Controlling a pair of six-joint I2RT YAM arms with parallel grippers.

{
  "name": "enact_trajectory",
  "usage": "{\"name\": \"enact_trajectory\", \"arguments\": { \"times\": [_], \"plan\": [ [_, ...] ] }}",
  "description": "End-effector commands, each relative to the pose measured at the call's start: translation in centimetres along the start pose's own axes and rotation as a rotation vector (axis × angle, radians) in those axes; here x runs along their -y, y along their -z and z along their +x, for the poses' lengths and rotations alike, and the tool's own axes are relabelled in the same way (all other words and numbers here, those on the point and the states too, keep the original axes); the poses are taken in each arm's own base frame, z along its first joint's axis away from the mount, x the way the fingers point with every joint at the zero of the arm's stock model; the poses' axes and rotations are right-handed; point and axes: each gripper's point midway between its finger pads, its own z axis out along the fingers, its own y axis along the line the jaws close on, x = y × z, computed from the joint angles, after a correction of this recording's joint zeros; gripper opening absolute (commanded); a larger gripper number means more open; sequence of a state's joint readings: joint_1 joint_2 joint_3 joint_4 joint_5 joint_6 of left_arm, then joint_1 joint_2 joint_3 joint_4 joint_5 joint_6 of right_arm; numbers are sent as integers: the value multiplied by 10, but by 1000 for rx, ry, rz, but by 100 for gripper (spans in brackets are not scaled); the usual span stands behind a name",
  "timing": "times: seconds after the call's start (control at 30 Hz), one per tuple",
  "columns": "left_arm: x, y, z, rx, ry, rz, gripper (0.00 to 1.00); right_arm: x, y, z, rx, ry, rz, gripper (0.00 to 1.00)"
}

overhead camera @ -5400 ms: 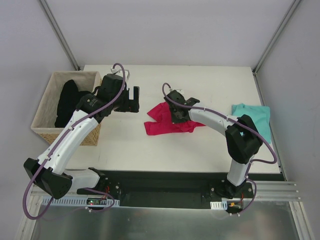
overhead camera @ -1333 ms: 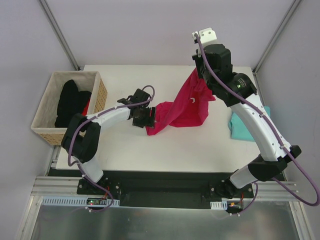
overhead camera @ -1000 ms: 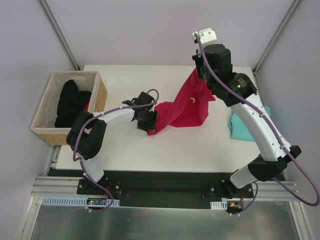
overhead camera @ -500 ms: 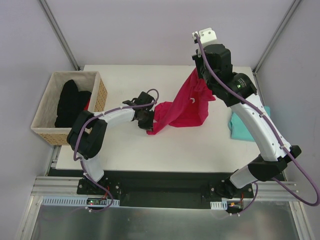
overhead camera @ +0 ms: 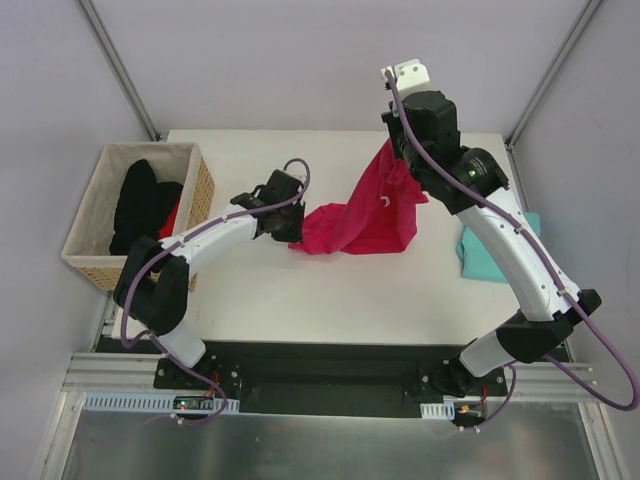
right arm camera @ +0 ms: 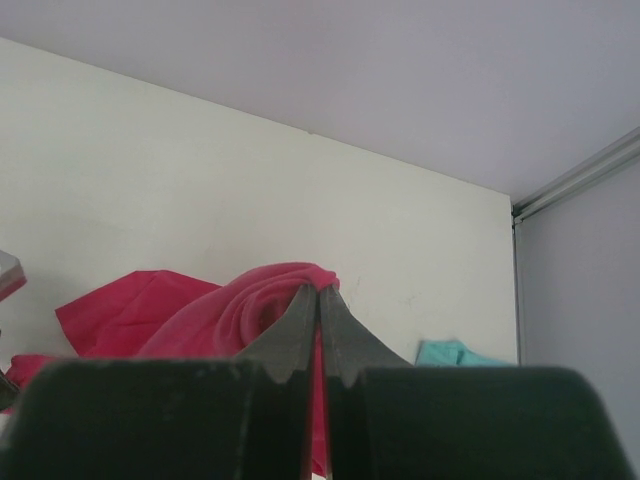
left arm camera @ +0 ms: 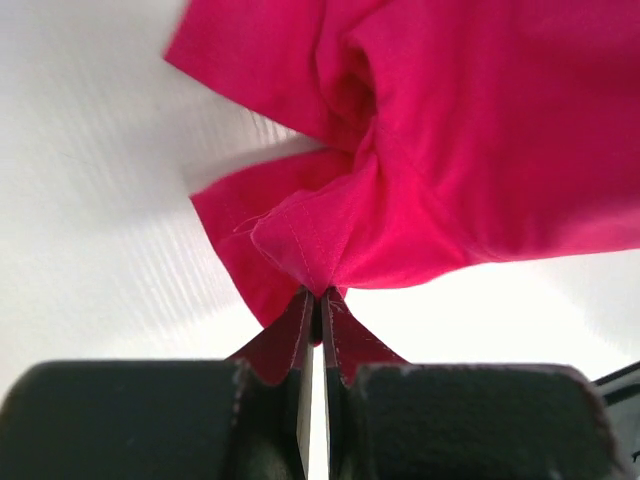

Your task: Fold and stack the t-shirts

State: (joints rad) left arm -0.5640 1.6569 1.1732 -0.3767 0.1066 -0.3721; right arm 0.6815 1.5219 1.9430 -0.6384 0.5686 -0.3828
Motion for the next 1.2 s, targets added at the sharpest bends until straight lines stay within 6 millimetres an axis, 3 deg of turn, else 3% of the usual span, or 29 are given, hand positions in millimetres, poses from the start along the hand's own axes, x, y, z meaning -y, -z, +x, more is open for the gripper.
{"name": "enact_trajectory", "arguments": {
  "times": [0.0, 0.33, 0.47, 0.73, 1.17],
  "plan": [
    [2, 42, -44, 162, -53, -44, 0, 19, 19, -26, 102, -65, 36, 1],
    [-24, 110, -98, 338, -45, -134, 0, 23, 19, -17, 96, -72, 54, 1],
    [-32, 141, -109, 423, -27, -178, 0, 27, 17, -15, 94, -70, 67, 1],
    [-48, 177, -129, 536, 8, -248, 0, 29, 12, -15, 94, -69, 68, 1],
    [-58, 244, -163, 708, 14, -321, 0, 48, 16, -26, 122, -32, 117, 1]
  ]
}}
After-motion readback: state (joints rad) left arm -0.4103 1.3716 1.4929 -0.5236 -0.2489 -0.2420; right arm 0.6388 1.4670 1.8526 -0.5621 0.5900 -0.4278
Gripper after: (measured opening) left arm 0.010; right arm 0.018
